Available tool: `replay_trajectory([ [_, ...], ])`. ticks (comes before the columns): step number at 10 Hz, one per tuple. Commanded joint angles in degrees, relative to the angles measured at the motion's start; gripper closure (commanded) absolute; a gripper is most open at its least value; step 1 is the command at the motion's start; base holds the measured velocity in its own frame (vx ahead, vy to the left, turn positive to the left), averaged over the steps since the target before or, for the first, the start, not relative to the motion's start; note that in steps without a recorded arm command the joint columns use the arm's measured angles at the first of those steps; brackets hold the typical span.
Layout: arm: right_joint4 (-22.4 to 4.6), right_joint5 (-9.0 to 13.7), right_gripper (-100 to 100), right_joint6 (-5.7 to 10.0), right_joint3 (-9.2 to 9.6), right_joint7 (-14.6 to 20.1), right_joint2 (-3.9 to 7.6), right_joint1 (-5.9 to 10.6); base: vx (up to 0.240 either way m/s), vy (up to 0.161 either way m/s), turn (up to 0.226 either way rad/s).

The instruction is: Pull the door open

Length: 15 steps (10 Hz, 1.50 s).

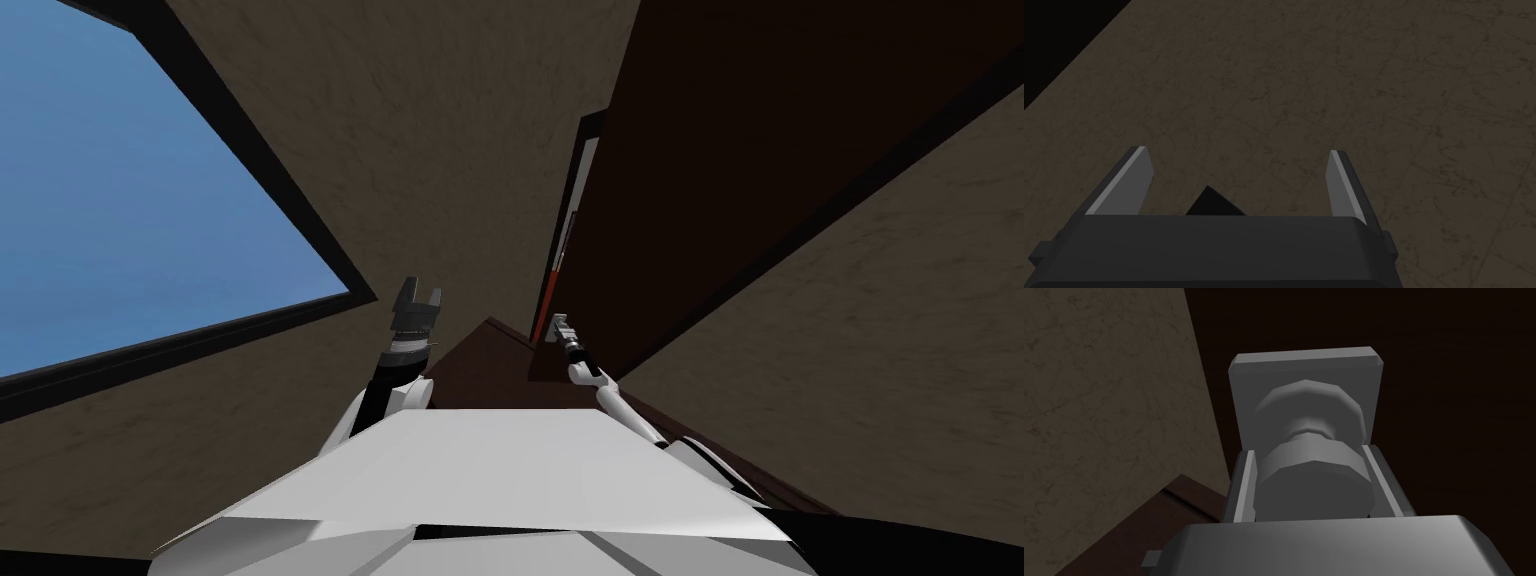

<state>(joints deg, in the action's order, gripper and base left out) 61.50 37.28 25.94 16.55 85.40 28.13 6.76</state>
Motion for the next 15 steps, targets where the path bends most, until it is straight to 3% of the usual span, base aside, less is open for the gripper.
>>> replay_trajectory([
  [1,0.50,0.02,100,0.63,1.23,1.70,1.46,0.00,-0.199,-0.085,0.155],
  [2,0.70,0.03,100,0.75,1.72,2.29,1.99,-0.14,-0.201,-0.091,0.115],
  [3,0.53,0.06,100,0.36,1.36,1.74,1.58,-0.18,-0.083,-0.038,0.035],
  [10,3.78,-1.12,100,3.43,7.12,7.36,6.89,-2.31,-0.197,-0.102,0.099],
  [12,4.54,-1.38,100,4.15,8.38,8.61,8.11,-2.76,-0.179,-0.094,0.081],
  [13,4.02,-1.35,100,3.69,8.22,8.13,7.53,-2.60,-0.082,-0.028,0.022],
  [14,4.45,-1.76,100,4.66,9.45,9.41,8.72,-3.06,-0.117,-0.070,0.099],
  [15,4.59,-1.87,100,4.97,9.77,9.78,9.09,-3.16,-0.166,-0.079,0.093],
])
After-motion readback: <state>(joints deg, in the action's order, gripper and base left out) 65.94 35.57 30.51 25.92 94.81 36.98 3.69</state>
